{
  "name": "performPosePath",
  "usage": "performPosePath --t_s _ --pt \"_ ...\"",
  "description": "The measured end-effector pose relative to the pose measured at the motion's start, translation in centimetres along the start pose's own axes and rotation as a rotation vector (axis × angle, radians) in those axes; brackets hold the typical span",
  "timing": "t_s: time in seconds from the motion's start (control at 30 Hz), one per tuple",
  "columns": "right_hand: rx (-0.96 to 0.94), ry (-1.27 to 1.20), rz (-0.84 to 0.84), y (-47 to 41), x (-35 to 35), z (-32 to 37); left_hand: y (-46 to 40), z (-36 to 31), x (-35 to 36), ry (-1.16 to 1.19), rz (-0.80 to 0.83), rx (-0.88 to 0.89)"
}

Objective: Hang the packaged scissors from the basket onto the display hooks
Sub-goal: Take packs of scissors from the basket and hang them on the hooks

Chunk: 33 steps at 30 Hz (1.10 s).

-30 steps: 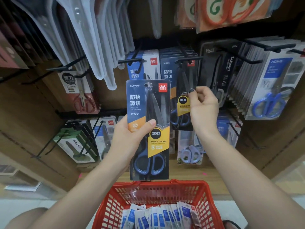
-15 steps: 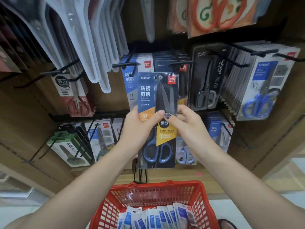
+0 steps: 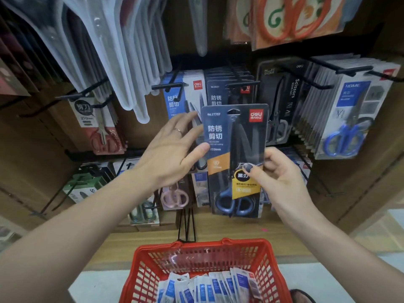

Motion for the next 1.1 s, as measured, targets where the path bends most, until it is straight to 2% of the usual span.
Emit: performPosePath --t_s 0.1,0.23,0.4,0.53,0.9,1.1 --pt "-0.027 -0.014 -0.053 -0.3 -0.4 0.9 -0.1 0.1 0.7 -0.201 0.084 -0.012" --pt "-0.041 -0.024 -0.09 -0.8 -0.2 1.2 0.3 0.5 1.3 -0.402 0.107 -0.021" --pt "-0.054 -0.015 -0.112 -1.1 0.0 1.7 0.5 0.8 1.2 -0.443 0.103 0.003" --pt "0.012 -0.005 -0.114 -1.7 -0.6 0.7 0.5 0.7 1.1 -0.438 0.084 -0.007" --pt "0.121 -0.095 -0.325 -6.5 -2.9 -2.8 -0.8 0.2 2.3 -0.421 0.015 -0.094" --pt "0.094 0.081 -0.394 -6.1 -3.3 -2.1 -0.9 0.4 2.6 -0.482 0.02 -0.117"
Point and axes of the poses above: each hand's wrist, its own y-axis away from the middle knuckle, its own x-axis out of the palm, z = x × y, the point moved 10 cm from there along -y, towards the middle knuckle, and after that the axes turned 15 degrees about z, right-handed, at the moved point
